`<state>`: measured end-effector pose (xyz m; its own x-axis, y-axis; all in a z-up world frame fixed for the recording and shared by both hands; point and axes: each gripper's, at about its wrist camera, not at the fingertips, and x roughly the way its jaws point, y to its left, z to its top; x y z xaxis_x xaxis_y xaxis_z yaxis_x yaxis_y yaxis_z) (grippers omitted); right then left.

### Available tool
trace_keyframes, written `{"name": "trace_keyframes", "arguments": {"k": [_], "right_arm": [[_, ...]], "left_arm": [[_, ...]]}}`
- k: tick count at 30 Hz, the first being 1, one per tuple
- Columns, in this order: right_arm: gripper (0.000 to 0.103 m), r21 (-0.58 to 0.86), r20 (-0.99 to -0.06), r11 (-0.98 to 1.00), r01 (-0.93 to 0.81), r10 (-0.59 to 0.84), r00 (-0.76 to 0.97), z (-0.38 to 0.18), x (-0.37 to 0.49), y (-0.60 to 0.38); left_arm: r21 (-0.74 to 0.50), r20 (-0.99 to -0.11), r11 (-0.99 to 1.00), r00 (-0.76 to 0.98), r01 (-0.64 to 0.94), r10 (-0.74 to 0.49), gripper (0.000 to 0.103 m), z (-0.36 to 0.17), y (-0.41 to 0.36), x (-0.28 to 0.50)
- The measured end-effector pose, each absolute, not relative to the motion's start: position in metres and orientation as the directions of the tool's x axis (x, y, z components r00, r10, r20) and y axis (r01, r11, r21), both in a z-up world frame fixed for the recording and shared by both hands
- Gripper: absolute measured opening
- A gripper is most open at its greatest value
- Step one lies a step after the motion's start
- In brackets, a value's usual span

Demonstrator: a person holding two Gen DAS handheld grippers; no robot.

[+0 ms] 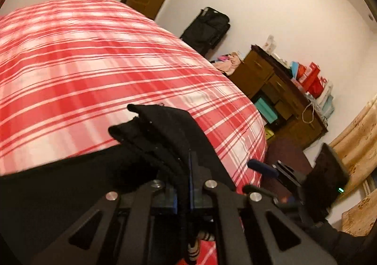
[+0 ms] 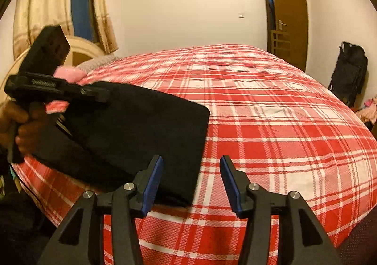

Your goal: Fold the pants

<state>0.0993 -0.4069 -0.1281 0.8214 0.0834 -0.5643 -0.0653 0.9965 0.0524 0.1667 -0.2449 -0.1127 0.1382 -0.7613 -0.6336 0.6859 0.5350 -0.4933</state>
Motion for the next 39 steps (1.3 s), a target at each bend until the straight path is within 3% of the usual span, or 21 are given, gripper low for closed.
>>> {"name": "trace_keyframes", "arguments": {"k": [18, 28, 34, 39], "right_arm": [[0.052, -0.053, -0.59, 0.988, -0.144, 0.086, 0.803, -0.139, 0.099, -0.374], [0.053, -0.081, -0.61, 0.978, -0.194, 0.105, 0.785, -0.146, 0.099, -0.359], [0.053, -0.145, -0.618, 0.96, -0.241, 0.103, 0.78, -0.152, 0.095, -0.339], [0.053, -0.134, -0.612, 0.952, -0.275, 0.139, 0.779, -0.151, 0.092, -0.334]], "left_arm": [[-0.385, -0.631, 0.639, 0.315, 0.665, -0.709, 0.006, -0.087, -0.121, 0.155], [-0.402, -0.656, 0.691, 0.338, 0.601, -0.675, 0.006, -0.114, -0.071, 0.156], [-0.325, -0.728, 0.745, 0.349, 0.583, -0.591, 0.006, -0.156, -0.07, 0.158], [-0.343, -0.667, 0.743, 0.408, 0.574, -0.623, 0.006, -0.146, -0.051, 0.152]]}}
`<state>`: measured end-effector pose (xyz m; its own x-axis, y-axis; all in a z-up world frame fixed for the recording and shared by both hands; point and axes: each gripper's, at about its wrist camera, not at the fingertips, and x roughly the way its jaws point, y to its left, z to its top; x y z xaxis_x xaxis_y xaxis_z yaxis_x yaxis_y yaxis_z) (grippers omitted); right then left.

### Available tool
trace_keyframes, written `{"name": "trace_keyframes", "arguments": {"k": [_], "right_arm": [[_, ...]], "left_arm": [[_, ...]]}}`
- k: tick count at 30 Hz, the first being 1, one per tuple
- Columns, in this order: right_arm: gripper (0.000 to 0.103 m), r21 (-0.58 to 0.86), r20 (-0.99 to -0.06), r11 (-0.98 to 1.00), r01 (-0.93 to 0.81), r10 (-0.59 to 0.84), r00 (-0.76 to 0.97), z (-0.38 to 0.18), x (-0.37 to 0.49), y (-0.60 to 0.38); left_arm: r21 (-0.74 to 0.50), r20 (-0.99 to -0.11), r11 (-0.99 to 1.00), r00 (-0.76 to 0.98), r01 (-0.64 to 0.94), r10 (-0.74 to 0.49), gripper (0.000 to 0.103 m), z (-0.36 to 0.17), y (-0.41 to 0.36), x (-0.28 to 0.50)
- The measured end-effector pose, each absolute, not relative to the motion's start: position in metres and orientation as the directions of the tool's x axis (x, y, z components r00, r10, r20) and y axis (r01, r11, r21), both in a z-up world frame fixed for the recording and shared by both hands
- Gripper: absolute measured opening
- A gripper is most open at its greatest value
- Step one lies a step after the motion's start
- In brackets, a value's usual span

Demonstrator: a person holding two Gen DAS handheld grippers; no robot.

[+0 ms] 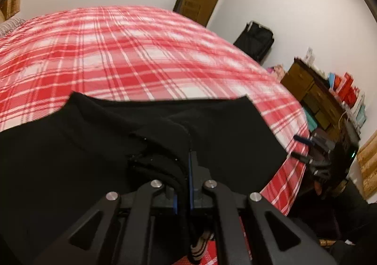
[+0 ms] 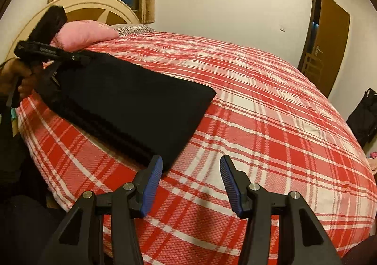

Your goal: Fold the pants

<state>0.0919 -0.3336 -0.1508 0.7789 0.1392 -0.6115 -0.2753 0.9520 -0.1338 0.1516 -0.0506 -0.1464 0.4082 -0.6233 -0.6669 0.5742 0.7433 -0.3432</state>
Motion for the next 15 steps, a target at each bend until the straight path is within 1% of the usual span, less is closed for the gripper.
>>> {"name": "trace_keyframes", "arguments": {"k": [3, 7, 8, 10, 11, 12, 14, 15], "right_arm": [[0.053, -0.113, -0.613, 0.951, -0.289, 0.163, 0.773, -0.15, 0.091, -0.332], [0.053, -0.03, -0.61, 0.944, -0.327, 0.242, 0.755, -0.144, 0.094, -0.322], [0.053, -0.033, -0.606, 0.942, -0.335, 0.248, 0.756, -0.143, 0.095, -0.316], [0.054, -0.046, -0.605, 0.932, -0.359, 0.26, 0.752, -0.141, 0.099, -0.3], [0.055, -0.049, -0.605, 0.93, -0.364, 0.262, 0.752, -0.141, 0.102, -0.295], [0.057, -0.051, -0.61, 0.929, -0.366, 0.261, 0.748, -0.142, 0.107, -0.288], [0.057, -0.05, -0.648, 0.936, -0.35, 0.236, 0.724, -0.15, 0.122, -0.28], [0.057, -0.044, -0.674, 0.937, -0.345, 0.227, 0.703, -0.156, 0.13, -0.278]], "left_arm": [[-0.33, -0.646, 0.742, 0.434, 0.583, -0.628, 0.006, -0.136, -0.041, 0.15], [-0.288, -0.69, 0.762, 0.425, 0.581, -0.585, 0.007, -0.153, -0.044, 0.155], [-0.283, -0.708, 0.77, 0.417, 0.573, -0.57, 0.01, -0.159, -0.045, 0.157], [-0.255, -0.743, 0.803, 0.423, 0.538, -0.519, 0.021, -0.174, -0.044, 0.164], [-0.248, -0.749, 0.815, 0.43, 0.524, -0.504, 0.037, -0.177, -0.043, 0.166], [-0.237, -0.759, 0.839, 0.445, 0.491, -0.475, 0.045, -0.179, -0.039, 0.169], [-0.284, -0.742, 0.834, 0.442, 0.474, -0.504, 0.045, -0.175, -0.031, 0.17], [-0.314, -0.721, 0.82, 0.442, 0.478, -0.533, 0.048, -0.169, -0.028, 0.169]]}}
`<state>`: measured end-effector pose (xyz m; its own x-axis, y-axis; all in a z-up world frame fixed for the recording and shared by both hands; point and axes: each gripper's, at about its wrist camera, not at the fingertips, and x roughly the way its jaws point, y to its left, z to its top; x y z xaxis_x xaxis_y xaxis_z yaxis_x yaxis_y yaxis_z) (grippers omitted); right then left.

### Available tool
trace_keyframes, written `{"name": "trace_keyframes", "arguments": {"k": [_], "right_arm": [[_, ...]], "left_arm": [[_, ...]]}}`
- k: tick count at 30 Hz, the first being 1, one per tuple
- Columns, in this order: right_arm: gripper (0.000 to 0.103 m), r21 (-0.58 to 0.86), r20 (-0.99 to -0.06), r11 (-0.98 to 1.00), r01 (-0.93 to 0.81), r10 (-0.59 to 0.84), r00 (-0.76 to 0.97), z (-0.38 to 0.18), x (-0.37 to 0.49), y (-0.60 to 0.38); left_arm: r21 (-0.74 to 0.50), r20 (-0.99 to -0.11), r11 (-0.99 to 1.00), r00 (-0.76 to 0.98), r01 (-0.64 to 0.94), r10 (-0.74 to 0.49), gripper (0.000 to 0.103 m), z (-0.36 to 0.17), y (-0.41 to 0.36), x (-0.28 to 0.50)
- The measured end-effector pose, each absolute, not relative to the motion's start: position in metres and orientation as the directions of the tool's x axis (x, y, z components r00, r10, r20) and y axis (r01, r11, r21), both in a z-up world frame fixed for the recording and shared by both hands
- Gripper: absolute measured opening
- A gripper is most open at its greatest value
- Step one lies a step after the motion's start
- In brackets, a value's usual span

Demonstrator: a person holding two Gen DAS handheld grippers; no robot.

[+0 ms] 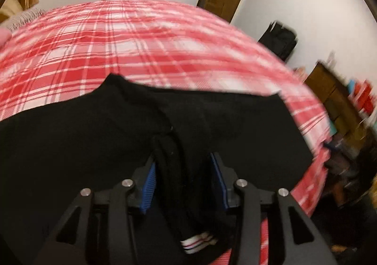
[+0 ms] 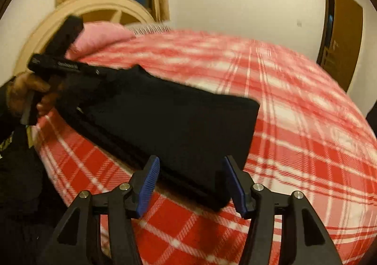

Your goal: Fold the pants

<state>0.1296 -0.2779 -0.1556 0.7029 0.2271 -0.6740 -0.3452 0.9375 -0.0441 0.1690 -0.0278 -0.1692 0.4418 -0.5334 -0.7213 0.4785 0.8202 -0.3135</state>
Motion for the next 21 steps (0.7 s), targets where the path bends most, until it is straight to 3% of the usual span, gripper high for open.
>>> {"name": "trace_keyframes", "arguments": {"k": [3, 8, 12, 17, 21], "right_arm": [[0.058, -0.037, -0.725, 0.934, -0.356, 0.22, 0.653, -0.166, 0.138, -0.273], [0.058, 0.006, -0.701, 0.924, -0.383, 0.277, 0.657, -0.148, 0.138, -0.271], [0.058, -0.012, -0.703, 0.929, -0.371, 0.256, 0.663, -0.152, 0.151, -0.262], [0.058, -0.026, -0.715, 0.923, -0.385, 0.252, 0.652, -0.158, 0.152, -0.254], [0.058, 0.014, -0.69, 0.926, -0.378, 0.283, 0.666, -0.148, 0.155, -0.253]], "left_arm": [[-0.304, -0.699, 0.817, 0.468, 0.489, -0.541, 0.055, -0.155, -0.028, 0.17], [-0.176, -0.798, 0.873, 0.454, 0.454, -0.397, 0.058, -0.182, -0.045, 0.194], [-0.326, -0.721, 0.808, 0.424, 0.491, -0.549, 0.056, -0.17, -0.042, 0.188], [-0.384, -0.584, 0.772, 0.514, 0.506, -0.628, 0.055, -0.148, -0.032, 0.187], [-0.2, -0.698, 0.864, 0.552, 0.462, -0.456, 0.055, -0.166, -0.037, 0.194]]}}
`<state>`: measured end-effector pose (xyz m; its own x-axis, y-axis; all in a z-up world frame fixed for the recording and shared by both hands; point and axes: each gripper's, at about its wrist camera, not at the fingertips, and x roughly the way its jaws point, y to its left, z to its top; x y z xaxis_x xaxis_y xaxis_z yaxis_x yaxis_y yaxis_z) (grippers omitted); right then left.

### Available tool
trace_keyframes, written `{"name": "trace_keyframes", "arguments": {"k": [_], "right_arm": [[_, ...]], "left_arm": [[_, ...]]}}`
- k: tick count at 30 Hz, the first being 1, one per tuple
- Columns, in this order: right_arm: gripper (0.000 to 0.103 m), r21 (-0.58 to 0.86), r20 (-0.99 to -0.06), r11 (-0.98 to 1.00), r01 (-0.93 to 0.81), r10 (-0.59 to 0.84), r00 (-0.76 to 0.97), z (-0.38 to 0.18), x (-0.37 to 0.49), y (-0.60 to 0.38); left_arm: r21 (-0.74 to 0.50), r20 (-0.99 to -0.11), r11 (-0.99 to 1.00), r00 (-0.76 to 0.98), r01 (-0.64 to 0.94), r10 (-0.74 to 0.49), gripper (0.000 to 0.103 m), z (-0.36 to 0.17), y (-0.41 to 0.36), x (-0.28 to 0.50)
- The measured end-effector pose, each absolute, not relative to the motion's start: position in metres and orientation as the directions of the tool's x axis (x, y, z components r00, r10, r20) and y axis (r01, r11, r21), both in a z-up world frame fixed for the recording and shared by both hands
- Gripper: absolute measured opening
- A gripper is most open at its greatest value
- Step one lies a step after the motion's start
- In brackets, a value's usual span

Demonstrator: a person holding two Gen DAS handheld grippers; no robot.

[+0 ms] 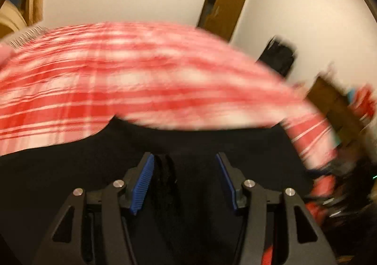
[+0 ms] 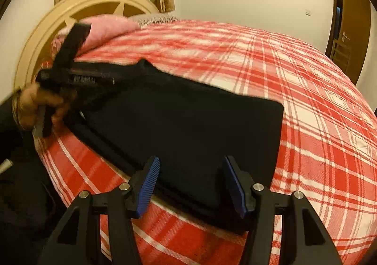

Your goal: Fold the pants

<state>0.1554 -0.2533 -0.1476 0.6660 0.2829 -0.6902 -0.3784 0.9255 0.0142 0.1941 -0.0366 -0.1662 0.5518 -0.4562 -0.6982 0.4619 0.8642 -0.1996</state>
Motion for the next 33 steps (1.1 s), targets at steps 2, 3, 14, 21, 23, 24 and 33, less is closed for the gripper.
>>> {"name": "trace_keyframes", "arguments": {"k": [2, 3, 14, 21, 23, 24, 33], "right_arm": [[0.058, 0.019, -0.697, 0.926, -0.376, 0.282, 0.66, -0.149, 0.161, -0.249], [0.058, 0.005, -0.713, 0.926, -0.378, 0.268, 0.648, -0.153, 0.164, -0.246], [0.059, -0.015, -0.693, 0.909, -0.416, 0.29, 0.66, -0.138, 0.184, -0.194], [0.059, -0.025, -0.703, 0.867, -0.498, 0.339, 0.625, -0.149, 0.207, -0.125], [0.059, -0.042, -0.715, 0.854, -0.518, 0.337, 0.612, -0.158, 0.204, -0.109], [0.059, -0.059, -0.725, 0.847, -0.529, 0.328, 0.606, -0.163, 0.202, -0.102], [0.059, -0.145, -0.715, 0.852, -0.504, 0.262, 0.649, -0.167, 0.195, -0.09]], "left_arm": [[-0.19, -0.739, 0.879, 0.526, 0.436, -0.421, 0.055, -0.18, -0.034, 0.197], [-0.21, -0.732, 0.878, 0.526, 0.429, -0.432, 0.055, -0.182, -0.03, 0.196], [-0.141, -0.731, 0.905, 0.574, 0.401, -0.369, 0.07, -0.167, -0.019, 0.183], [-0.118, -0.746, 0.918, 0.576, 0.378, -0.334, 0.073, -0.175, -0.012, 0.187], [-0.124, -0.748, 0.919, 0.573, 0.375, -0.335, 0.073, -0.177, -0.007, 0.187], [-0.128, -0.746, 0.918, 0.573, 0.374, -0.338, 0.073, -0.177, -0.006, 0.187], [-0.139, -0.742, 0.916, 0.572, 0.377, -0.348, 0.076, -0.181, 0.002, 0.187]]}}
